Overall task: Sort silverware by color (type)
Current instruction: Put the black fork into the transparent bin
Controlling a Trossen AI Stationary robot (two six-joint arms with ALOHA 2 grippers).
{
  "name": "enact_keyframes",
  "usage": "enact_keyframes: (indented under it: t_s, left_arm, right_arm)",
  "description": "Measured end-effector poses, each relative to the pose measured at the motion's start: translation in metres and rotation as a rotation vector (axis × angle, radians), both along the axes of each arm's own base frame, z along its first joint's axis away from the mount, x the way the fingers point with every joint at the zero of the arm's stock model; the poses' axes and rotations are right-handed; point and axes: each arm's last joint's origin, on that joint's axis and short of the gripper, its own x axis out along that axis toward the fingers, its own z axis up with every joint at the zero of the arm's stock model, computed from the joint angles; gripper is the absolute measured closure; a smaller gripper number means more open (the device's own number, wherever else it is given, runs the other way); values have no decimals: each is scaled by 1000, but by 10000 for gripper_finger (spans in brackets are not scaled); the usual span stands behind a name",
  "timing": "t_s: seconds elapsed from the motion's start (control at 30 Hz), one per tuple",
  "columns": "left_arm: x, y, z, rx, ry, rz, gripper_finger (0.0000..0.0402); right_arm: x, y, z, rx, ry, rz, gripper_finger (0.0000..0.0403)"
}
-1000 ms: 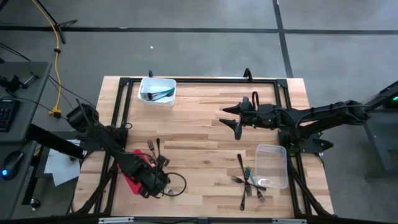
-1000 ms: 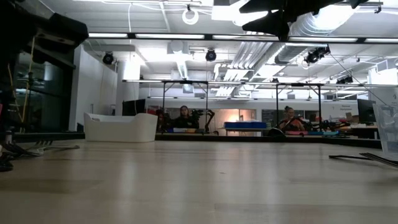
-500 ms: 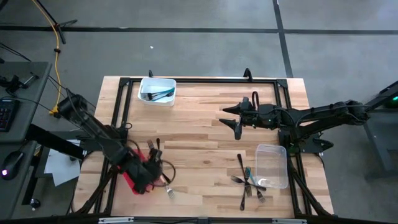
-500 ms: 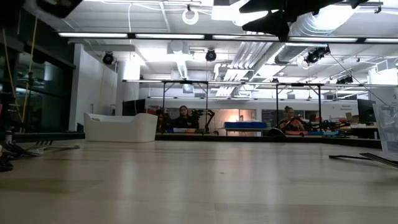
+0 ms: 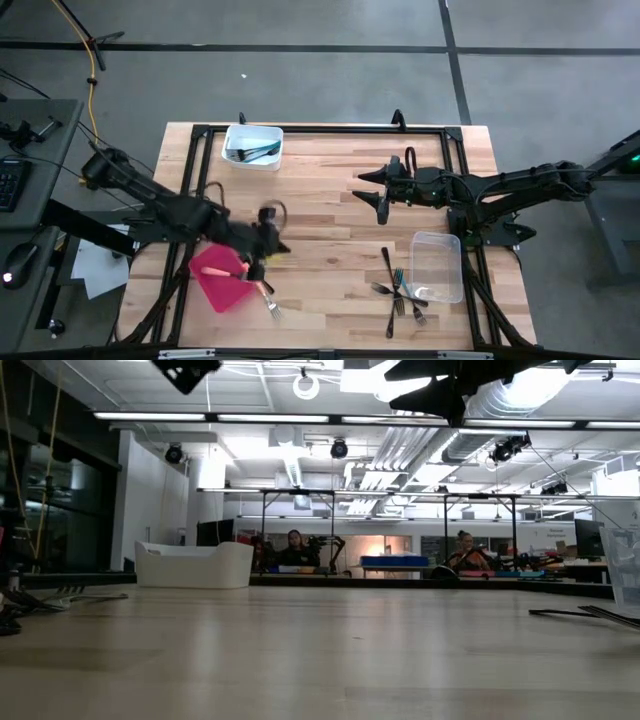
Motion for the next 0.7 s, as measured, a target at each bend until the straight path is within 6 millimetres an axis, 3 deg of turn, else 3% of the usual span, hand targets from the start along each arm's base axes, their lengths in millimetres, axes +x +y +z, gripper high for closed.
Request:
enact_keyframes:
  t_s: [0.17,0.27,0.43,0.7]
  left_arm:
    - [-9,36,-3,-130,-235,142,401]
    - [-13,48,-2,-187,-313,194,401]
    - [-15,54,19,-224,-577,185,401]
    - [-18,61,4,-264,-664,215,401]
  right_arm:
    - [0,0,0,42,-11,-8,171]
    - [0,1,0,104,-22,25,171]
    - [1,4,1,148,-30,106,171]
    - [2,5,4,155,-68,135,171]
